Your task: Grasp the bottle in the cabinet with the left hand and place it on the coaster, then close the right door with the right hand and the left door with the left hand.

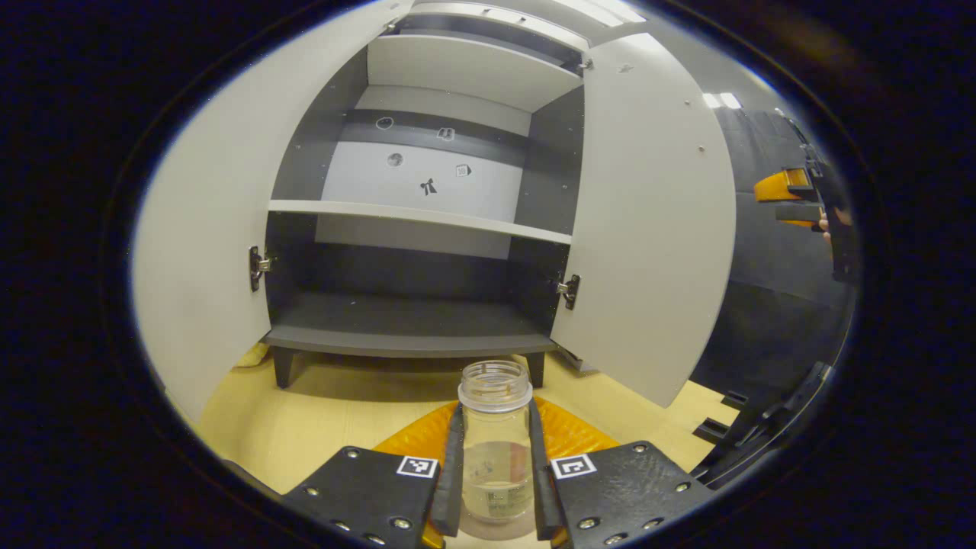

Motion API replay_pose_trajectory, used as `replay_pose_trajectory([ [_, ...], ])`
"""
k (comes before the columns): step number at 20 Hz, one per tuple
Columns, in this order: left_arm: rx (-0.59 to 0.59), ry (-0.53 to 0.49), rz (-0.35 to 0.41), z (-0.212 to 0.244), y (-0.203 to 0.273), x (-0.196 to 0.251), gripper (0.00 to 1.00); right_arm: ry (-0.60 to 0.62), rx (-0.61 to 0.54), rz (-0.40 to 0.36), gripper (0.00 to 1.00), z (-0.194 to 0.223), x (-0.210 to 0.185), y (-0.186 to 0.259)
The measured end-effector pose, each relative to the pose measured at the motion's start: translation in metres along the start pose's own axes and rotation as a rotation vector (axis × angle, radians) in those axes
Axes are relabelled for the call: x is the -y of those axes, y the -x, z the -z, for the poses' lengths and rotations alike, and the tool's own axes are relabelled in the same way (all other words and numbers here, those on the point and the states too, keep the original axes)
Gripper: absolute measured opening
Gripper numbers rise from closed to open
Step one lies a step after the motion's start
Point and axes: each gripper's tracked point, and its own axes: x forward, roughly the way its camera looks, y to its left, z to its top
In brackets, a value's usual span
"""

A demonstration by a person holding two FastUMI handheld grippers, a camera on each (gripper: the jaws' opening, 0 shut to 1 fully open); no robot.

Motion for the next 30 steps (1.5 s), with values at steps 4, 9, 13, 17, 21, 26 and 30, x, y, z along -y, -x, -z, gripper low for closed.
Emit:
replay_pose_trajectory([
  [4, -0.022, -0.062, -0.008, 0.016, -0.001, 0.005, 0.36, -0.011, -0.003, 0.023, 0.96, 0.001, 0.004, 0.001],
  [9, -0.028, -0.087, 0.005, 0.027, 0.008, 0.017, 0.40, 0.001, -0.010, 0.034, 0.99, 0.002, 0.004, 0.000],
  [13, -0.046, -0.096, 0.027, 0.028, 0.015, 0.026, 0.34, 0.011, -0.028, 0.024, 0.96, 0.010, 0.001, 0.002],
  [17, -0.067, -0.099, 0.028, 0.029, 0.022, 0.026, 0.44, 0.004, -0.031, 0.036, 0.99, 0.012, 0.006, 0.006],
  [21, -0.091, -0.068, 0.036, 0.032, 0.029, 0.027, 0.66, -0.004, -0.038, 0.029, 1.00, 0.016, 0.001, 0.005],
  [26, -0.093, -0.040, 0.076, 0.014, 0.049, 0.036, 0.90, 0.011, -0.037, 0.009, 1.00, 0.016, -0.006, 0.003],
  [30, -0.032, -0.048, 0.037, -0.040, 0.081, 0.026, 0.90, 0.014, -0.026, -0.005, 1.00, 0.010, -0.009, -0.002],
])
